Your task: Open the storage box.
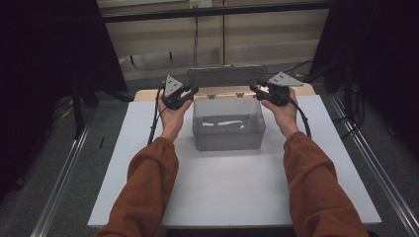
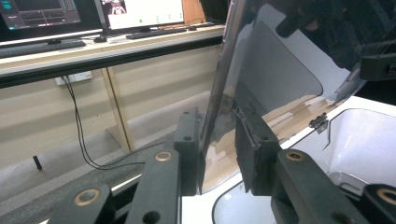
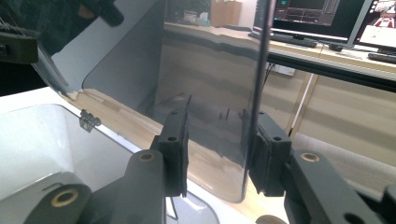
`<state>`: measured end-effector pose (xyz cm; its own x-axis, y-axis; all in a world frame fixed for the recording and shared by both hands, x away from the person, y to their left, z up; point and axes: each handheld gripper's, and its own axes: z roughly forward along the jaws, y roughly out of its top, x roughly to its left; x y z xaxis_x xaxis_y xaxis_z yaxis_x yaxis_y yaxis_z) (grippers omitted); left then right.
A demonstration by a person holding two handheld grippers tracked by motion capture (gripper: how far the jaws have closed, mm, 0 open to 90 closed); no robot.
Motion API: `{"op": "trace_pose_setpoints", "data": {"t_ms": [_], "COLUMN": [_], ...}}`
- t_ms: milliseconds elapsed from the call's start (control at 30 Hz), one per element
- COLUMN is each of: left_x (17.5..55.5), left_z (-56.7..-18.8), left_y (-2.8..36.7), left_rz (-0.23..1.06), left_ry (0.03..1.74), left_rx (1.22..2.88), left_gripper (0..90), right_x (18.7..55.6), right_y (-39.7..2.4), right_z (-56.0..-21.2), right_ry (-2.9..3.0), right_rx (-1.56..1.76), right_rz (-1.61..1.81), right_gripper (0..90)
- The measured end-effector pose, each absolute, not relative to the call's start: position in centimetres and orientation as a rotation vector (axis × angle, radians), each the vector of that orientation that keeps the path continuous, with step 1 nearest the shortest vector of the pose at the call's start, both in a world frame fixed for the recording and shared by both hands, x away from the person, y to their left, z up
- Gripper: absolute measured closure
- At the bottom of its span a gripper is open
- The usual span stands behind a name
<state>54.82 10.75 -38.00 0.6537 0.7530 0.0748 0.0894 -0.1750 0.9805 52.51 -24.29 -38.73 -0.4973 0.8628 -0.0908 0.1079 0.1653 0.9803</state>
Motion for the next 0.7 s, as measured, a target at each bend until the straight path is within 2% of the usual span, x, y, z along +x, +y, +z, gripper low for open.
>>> {"op": "trace_pose_setpoints", "data": {"t_ms": [700], "left_x": [56.3], "left_z": [-38.0], "left_y": [10.4], "left_rz": [0.665], "left_ry": [0.733], "left_rx": [1.677], "left_gripper": [71.0], "right_x": [53.8], "right_y": [-24.4], "right_z": [-38.5], "right_ry": [1.742], "right_rx": [0.961], "right_rz": [1.408], "right_gripper": [64.1]}}
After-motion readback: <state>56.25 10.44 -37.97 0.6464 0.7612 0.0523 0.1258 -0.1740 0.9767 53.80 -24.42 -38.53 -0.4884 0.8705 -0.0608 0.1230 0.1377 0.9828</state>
